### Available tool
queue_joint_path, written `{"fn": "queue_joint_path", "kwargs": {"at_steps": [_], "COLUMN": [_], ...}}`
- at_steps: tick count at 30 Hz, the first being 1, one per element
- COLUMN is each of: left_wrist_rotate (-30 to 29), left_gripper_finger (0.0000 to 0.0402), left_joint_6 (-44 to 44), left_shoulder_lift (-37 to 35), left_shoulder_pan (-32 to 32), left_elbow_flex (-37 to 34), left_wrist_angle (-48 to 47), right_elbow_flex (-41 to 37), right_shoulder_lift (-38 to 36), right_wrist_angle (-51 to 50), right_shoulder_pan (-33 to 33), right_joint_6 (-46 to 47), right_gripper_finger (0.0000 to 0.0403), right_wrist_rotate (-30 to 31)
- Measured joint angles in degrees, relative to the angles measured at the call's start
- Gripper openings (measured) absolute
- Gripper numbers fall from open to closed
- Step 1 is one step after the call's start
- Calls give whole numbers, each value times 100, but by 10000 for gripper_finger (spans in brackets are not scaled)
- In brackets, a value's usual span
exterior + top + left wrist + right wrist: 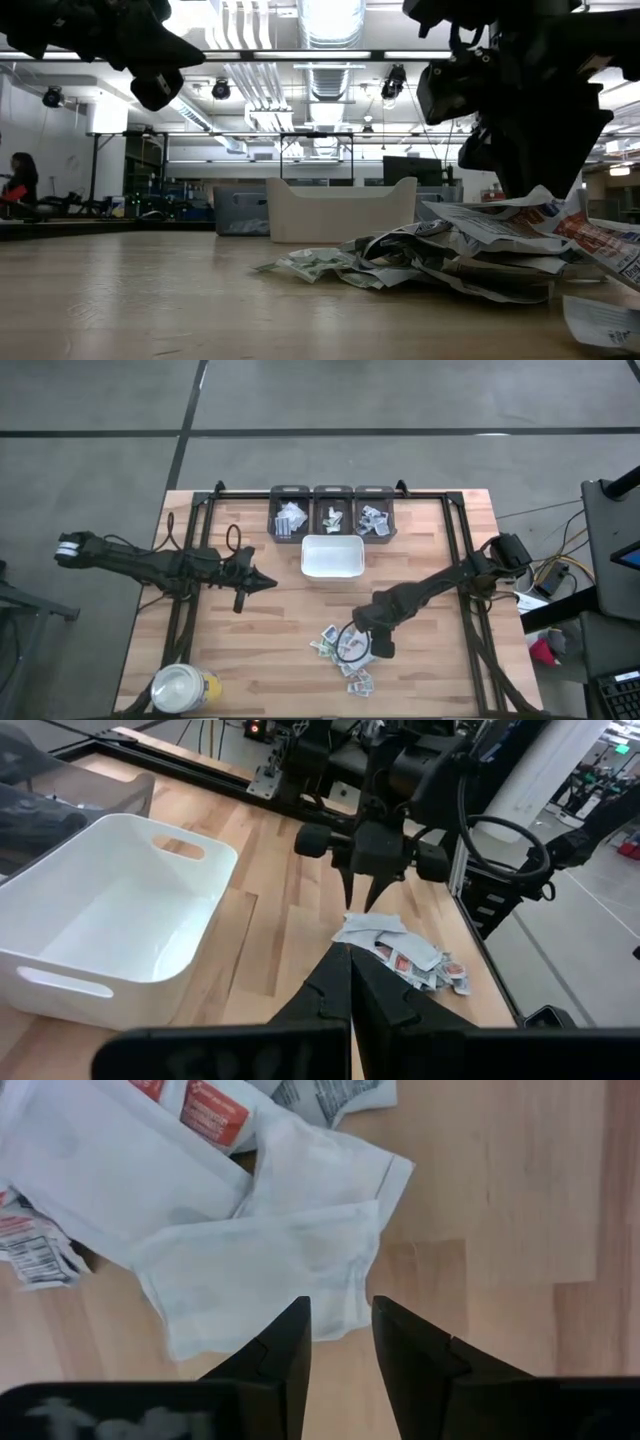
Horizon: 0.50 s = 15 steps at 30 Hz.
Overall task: Pick & Place First Aid Supplies
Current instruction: Put the white fingertip band aid into the left black bin
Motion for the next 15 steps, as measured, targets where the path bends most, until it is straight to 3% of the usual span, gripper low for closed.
{"fn": "queue_joint_path", "kwargs": {"at_steps": [15], "left_wrist_rotate": [7], "left_gripper_finger": [0], "left_joint_6": [2], "left_shoulder_lift": [2], "left_shoulder_pan": [1], "left_elbow_flex": [0], "left_wrist_angle": [-9], "right_elbow_flex": [-156], "right_shoulder_lift": [426], "right_wrist_angle": [-6], "right_shoulder_pan": [24], "right_joint_6": [60], "right_gripper_finger": [111], "right_wrist_rotate": [240]}}
